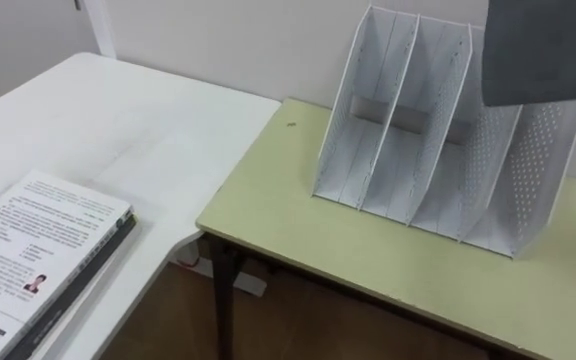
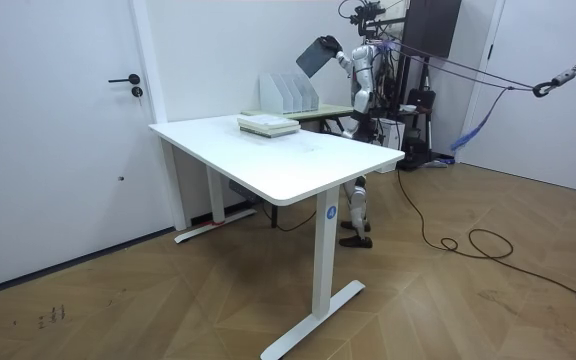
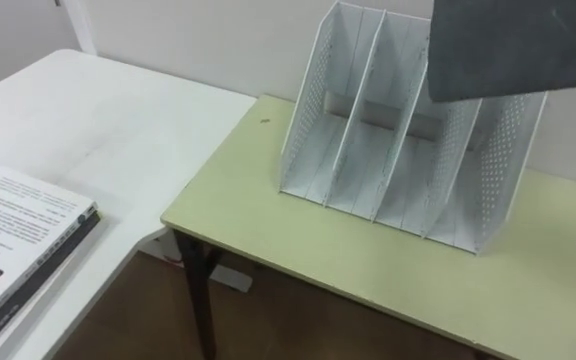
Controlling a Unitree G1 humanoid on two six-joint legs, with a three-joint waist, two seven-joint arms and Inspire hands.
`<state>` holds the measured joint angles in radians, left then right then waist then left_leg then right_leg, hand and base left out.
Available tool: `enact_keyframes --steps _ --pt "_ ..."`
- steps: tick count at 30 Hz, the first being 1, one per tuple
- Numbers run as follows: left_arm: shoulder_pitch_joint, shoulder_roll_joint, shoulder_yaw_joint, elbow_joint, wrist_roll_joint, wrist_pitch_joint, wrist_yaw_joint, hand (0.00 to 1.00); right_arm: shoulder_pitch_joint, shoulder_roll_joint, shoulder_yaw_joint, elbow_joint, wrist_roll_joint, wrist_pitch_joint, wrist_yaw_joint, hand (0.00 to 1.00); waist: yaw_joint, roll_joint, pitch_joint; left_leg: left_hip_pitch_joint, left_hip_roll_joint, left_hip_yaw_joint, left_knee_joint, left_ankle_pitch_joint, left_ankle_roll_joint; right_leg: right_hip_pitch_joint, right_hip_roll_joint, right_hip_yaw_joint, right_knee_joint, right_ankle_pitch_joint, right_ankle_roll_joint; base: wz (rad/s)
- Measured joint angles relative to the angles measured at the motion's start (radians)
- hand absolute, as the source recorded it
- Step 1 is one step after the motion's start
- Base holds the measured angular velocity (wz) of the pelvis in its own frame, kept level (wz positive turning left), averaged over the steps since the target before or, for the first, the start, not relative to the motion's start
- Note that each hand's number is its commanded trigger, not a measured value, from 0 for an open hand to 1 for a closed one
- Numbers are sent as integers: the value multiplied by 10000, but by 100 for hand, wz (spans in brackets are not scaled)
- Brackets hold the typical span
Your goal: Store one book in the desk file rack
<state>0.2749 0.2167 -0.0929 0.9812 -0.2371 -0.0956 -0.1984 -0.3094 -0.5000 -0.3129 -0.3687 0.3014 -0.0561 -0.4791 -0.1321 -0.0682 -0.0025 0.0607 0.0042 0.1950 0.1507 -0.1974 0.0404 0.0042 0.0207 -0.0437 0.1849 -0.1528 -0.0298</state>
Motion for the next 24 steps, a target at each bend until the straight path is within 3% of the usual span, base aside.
enact_keyframes --steps 6,11,15,24 --pt "0 -53 196 90 11 7 226 0 -126 0 0 182 78 0 -473 100 63 -138 5 -9 19 -76 0 0 0 14 -28 -180 8 1 -2 2" --pt "-1 -122 571 135 344 100 389 0 -804 -146 -278 1019 221 12 -683 100 -2 -175 -19 -86 27 -126 -12 -1 1 11 -48 -270 18 1 -2 3" --pt "-9 -124 641 196 349 116 420 0 -1201 -460 -440 1650 685 17 -865 100 -5 -176 -27 -144 11 -182 1 0 0 -7 -65 -412 2 1 -2 5" --pt "-29 -205 924 197 549 319 431 0 -1438 -538 -492 2613 875 104 -1054 100 33 -96 -52 -163 22 -183 -7 0 1 -20 -106 -716 0 1 -1 0"
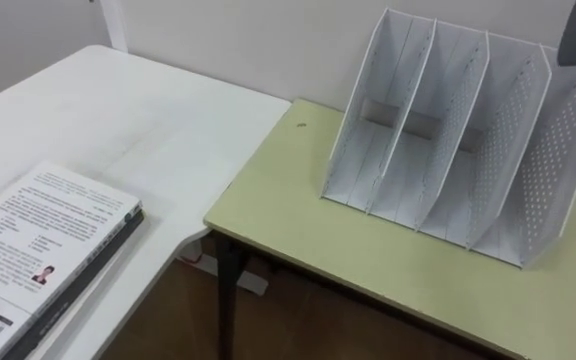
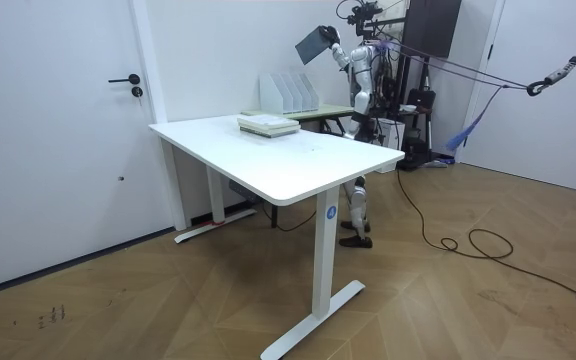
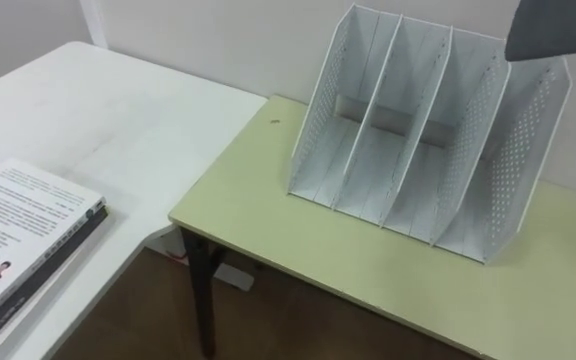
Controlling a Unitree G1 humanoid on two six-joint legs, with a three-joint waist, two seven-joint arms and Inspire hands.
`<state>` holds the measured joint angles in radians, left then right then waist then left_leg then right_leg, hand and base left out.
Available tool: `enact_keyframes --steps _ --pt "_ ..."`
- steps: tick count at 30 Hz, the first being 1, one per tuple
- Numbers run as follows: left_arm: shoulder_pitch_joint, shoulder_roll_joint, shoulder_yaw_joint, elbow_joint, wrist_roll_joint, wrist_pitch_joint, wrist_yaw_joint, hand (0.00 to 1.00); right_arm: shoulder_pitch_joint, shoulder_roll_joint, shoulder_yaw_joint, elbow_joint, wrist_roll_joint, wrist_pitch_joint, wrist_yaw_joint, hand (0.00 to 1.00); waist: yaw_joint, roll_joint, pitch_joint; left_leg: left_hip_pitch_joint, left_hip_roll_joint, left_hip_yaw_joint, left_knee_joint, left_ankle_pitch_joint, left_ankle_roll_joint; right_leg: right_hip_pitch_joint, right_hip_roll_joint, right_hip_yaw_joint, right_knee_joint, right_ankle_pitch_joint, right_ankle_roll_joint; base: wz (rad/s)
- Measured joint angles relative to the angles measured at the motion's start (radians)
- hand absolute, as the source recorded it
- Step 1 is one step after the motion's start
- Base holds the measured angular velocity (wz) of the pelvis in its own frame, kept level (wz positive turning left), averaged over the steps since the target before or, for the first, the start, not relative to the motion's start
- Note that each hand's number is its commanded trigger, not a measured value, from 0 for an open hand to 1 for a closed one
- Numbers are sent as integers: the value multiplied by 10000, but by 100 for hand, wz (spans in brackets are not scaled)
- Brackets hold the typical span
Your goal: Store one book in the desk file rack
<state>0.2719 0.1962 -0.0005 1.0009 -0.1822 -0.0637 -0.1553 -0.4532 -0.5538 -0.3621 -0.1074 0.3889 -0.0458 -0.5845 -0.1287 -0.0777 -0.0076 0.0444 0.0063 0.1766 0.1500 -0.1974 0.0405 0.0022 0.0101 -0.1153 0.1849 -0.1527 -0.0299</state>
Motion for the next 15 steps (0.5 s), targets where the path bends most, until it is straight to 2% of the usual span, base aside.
enact_keyframes --steps 3,5,9,15 --pt "8 -81 169 21 14 39 -9 0 -11 -1 -8 250 5 179 0 100 27 43 -15 2 -7 -7 -2 1 2 8 -12 -45 1 0 0 0" --pt "10 -119 284 33 24 127 -12 0 -174 -25 -10 644 194 192 -2 100 6 49 -15 4 -18 -79 -1 7 0 30 -48 -290 4 0 0 5" --pt "7 -140 389 44 199 142 -64 0 -514 -92 -30 1248 281 242 -62 100 19 47 -15 8 -21 -116 4 16 -9 53 -63 -425 6 0 0 2" --pt "5 -138 561 45 202 210 -134 0 -791 -112 -30 1796 388 270 -100 100 15 -15 21 -2 -19 -159 4 17 -10 58 -71 -550 2 -1 0 0"
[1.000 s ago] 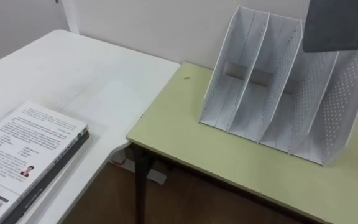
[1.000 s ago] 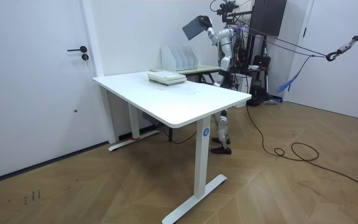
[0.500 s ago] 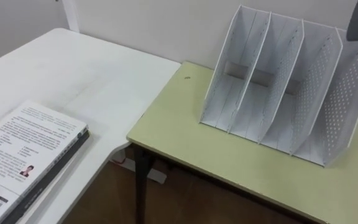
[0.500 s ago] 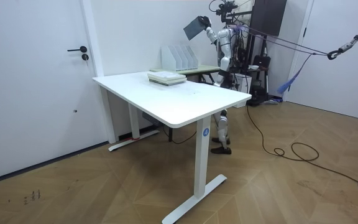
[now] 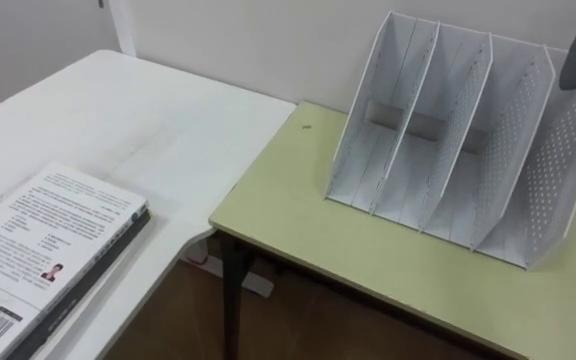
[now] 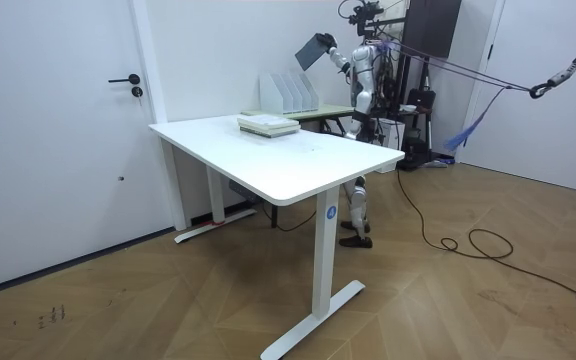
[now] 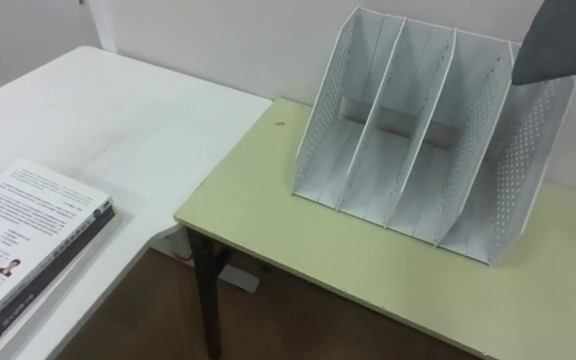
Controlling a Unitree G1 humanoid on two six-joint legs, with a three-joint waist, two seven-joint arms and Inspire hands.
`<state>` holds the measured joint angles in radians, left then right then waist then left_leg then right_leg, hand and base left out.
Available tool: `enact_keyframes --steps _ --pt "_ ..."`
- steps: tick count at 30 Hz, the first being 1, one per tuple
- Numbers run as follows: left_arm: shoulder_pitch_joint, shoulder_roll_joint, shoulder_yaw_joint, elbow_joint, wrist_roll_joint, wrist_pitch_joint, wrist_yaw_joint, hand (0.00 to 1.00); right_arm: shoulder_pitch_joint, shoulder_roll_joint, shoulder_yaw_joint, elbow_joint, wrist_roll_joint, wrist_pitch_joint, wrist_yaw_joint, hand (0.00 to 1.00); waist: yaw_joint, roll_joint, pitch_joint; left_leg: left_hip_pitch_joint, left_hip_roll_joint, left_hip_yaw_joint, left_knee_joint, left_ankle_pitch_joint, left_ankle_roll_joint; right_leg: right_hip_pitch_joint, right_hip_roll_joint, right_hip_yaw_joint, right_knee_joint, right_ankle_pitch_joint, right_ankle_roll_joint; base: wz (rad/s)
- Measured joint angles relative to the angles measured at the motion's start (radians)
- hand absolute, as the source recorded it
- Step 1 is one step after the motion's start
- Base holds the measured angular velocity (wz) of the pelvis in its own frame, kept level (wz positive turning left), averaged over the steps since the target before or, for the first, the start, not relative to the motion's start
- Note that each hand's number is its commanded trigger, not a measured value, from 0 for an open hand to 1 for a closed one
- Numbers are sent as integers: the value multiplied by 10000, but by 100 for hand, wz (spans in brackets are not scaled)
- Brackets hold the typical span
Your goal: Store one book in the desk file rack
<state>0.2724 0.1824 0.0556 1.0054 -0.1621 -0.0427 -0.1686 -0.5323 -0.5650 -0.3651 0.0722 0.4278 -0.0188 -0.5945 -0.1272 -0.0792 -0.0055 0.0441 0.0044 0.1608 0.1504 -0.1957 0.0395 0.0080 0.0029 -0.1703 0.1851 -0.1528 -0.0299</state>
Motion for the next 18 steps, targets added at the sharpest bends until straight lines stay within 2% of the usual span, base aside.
enact_keyframes --steps 6,12,18 --pt "-36 87 29 -2 -9 -8 4 0 -14 -3 2 502 -3 21 47 100 25 -185 61 -13 -5 -33 1 0 0 5 -3 -29 -4 -1 1 0" --pt "-46 104 45 -2 -6 -6 4 0 -14 -3 8 775 -3 83 44 100 64 -201 49 -25 -10 -69 9 1 -1 6 -5 -86 -1 -1 1 0" --pt "-74 91 30 -17 -6 -2 5 0 -120 -6 230 1217 -15 111 115 100 253 -195 38 20 -5 -102 52 4 -5 70 -3 -70 -7 -1 0 1"
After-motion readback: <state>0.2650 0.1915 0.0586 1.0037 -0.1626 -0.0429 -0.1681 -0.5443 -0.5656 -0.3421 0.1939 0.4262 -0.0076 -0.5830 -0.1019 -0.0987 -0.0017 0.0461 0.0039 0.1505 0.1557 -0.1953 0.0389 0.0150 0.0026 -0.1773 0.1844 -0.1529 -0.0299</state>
